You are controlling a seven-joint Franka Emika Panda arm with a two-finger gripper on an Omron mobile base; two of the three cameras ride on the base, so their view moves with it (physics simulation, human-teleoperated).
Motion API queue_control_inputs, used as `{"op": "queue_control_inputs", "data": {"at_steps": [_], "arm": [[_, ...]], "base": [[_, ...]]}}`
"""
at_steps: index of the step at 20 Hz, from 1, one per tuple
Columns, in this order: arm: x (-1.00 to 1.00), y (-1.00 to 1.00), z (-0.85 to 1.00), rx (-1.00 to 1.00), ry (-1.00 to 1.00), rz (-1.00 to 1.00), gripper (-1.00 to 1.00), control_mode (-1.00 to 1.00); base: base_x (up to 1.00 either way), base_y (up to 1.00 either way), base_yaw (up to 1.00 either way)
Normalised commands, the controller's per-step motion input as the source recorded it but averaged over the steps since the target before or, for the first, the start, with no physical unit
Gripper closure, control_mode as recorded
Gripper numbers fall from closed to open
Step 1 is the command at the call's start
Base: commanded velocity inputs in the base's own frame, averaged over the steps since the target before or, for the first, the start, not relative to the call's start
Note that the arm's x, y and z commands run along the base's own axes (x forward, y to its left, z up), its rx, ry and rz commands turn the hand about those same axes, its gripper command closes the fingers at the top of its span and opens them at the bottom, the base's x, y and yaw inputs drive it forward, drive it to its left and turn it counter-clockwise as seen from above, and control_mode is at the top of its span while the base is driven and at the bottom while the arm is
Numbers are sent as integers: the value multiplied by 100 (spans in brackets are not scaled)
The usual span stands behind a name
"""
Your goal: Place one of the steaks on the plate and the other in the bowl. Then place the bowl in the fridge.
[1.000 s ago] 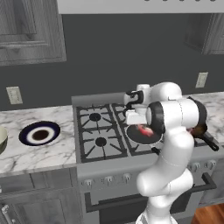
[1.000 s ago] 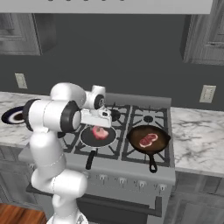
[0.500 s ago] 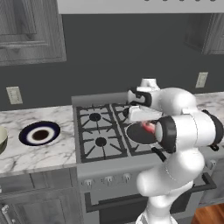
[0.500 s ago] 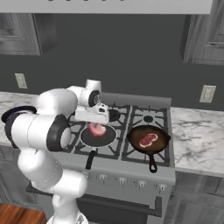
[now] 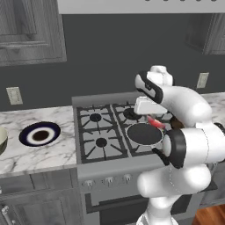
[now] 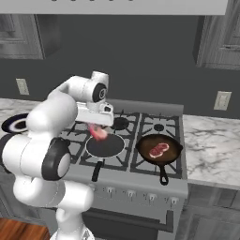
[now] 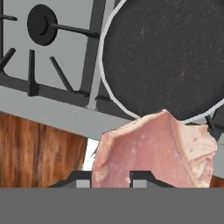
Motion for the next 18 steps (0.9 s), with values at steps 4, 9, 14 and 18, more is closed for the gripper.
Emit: {"op": "queue_control_inputs", "data": {"at_steps": [4,9,14,18], "arm": [[-36,59,20,0,-1,25,100,-100],[-17,85,9,-3,-4,29,100,-100],[-6,87,2,0,0,45,100,-100],[0,75,0,0,0,46,100,-100]], "base": [[0,0,0],[0,0,0],[0,0,0],[0,0,0]]}}
